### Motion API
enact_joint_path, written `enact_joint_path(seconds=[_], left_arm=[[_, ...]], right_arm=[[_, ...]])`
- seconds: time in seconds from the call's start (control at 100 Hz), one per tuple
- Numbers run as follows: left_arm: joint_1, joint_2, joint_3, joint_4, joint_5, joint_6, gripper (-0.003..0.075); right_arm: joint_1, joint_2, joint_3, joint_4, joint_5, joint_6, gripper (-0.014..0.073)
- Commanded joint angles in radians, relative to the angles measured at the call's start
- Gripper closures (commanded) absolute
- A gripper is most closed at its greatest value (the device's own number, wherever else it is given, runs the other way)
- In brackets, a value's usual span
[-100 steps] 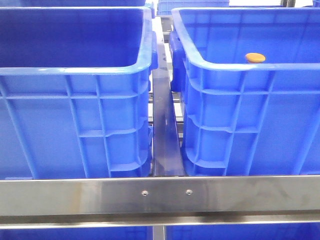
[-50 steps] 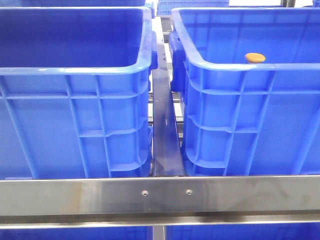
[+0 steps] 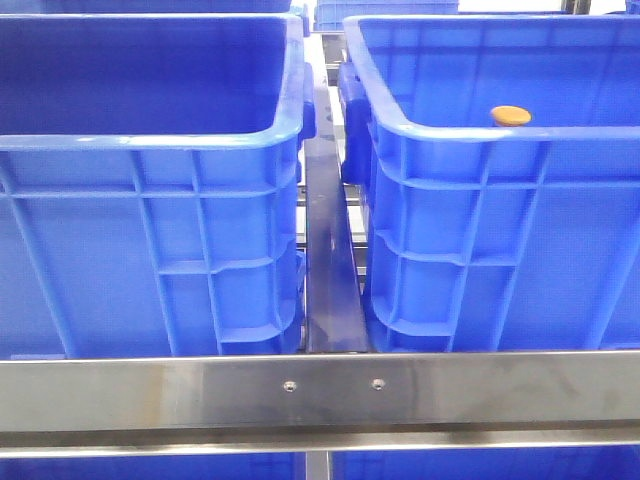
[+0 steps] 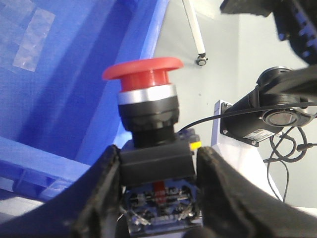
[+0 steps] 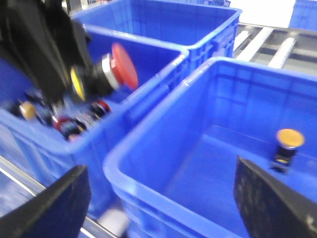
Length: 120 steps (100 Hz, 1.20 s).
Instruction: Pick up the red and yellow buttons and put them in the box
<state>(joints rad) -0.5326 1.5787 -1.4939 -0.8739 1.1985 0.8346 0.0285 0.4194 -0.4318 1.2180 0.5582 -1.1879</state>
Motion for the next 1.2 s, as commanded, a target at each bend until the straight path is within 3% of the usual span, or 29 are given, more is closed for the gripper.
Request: enact_joint_path(seconds=[0.0,0.38,0.54,0.79,1.19], left_arm=[[-0.004,-0.038,-0.032,-0.069,-0.007,0.0,0.065],[-0.004,-0.038,-0.032,-0.069,-0.007,0.0,0.065],[-0.004,-0.038,-0.032,-0.069,-0.007,0.0,0.065],[-0.004,-0.038,-0.032,-0.069,-0.007,0.0,0.065],[-0.004,-0.038,-0.032,-0.069,-0.007,0.0,0.0649]], right_arm=[[-0.009,0.057,-0.082,0.052,0.022,0.111,-0.0019],[-0.009,0.422,-0.386,0.101,0.339,0.487,-0.0019],[-0.008,0.564,-0.443,0.247,0.421,0.487,-0.0019],[-0.004,0.746,-0.472,0.348,0.525,0.487,-0.0019],[-0.004,0.791,-0.473,0.358,0.596,0.478,-0.0017]])
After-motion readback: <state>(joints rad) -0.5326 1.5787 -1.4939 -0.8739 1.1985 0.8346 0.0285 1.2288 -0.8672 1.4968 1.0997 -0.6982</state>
